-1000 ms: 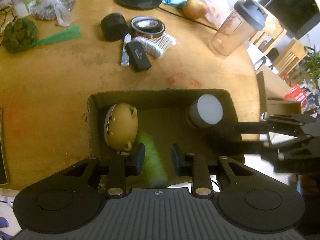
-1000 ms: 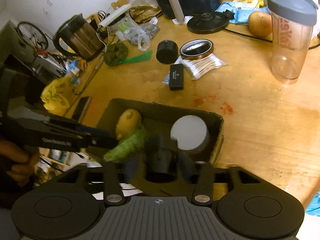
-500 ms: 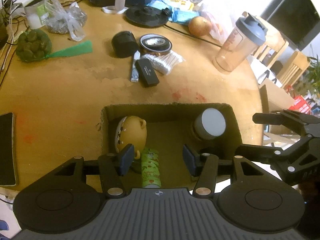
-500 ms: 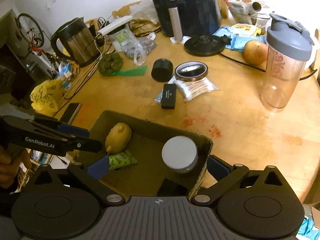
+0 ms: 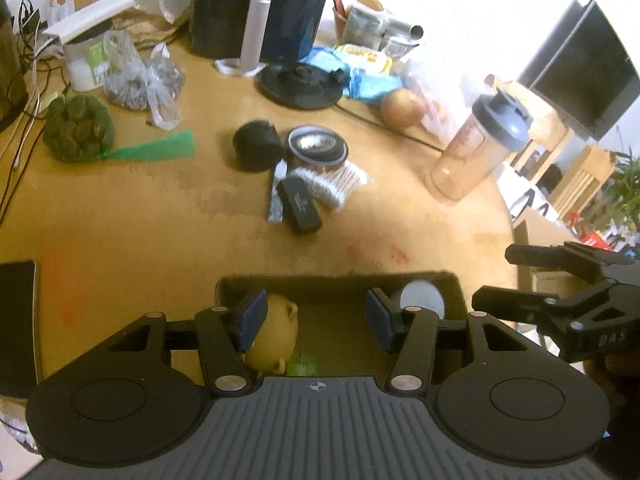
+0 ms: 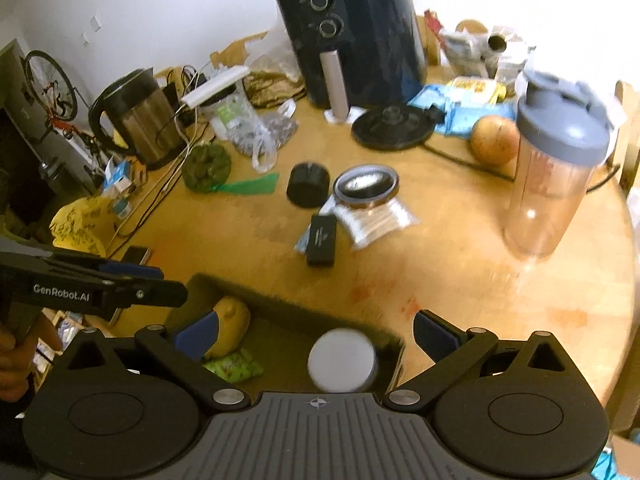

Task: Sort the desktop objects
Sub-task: 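Lower the green tube into the box with the left gripper while the right carries the black case toward it, then reach the left gripper to the black round cylinder beside the tape roll and grasp it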

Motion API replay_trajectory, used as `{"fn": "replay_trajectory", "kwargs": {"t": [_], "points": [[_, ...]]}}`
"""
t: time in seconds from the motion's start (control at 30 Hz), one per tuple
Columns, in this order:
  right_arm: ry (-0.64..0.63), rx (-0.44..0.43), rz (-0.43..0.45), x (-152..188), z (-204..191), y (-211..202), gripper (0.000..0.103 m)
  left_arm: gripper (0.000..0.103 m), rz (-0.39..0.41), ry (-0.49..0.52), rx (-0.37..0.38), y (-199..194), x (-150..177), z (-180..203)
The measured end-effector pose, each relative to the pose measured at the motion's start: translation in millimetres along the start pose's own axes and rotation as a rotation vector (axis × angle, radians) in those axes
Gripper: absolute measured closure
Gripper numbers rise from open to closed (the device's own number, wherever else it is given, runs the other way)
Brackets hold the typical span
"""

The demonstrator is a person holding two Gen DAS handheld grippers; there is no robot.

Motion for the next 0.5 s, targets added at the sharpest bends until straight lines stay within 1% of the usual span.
{"fn": "replay_trajectory", "kwargs": {"t": [0.23,0.37,0.43,0.47,0.5], "points": [[-0.054,0.062,0.079,-15,0,-10,0.000,0.049,0.060,0.032,-0.002,-9,-19,6],[-0.033,0.072,0.098,-14,6,-12,0.000,0.048,0.096,0.033,-0.010,-14,-25,7],[-0.028,0.073,0.109,-12,9,-12,0.000,0.043,0.105,0.031,-0.013,-14,-26,7],[-0.029,0.076,0.111,-10,10,-12,0.000,0.037,0.107,0.031,-0.015,-14,-26,7],[-0.033,0.078,0.111,-9,11,-11,0.000,0.033,0.112,0.032,-0.016,-14,-26,7]]}}
Point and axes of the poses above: each gripper's, at about its wrist camera, not at the fingertips, and y roughly the way its jaws point, z to its right, x to its underside, the point moved 1 cm from there along y, roughly the way its jaws point, and after that the axes turned 5 degrees about -z, right-handed, at the moved point
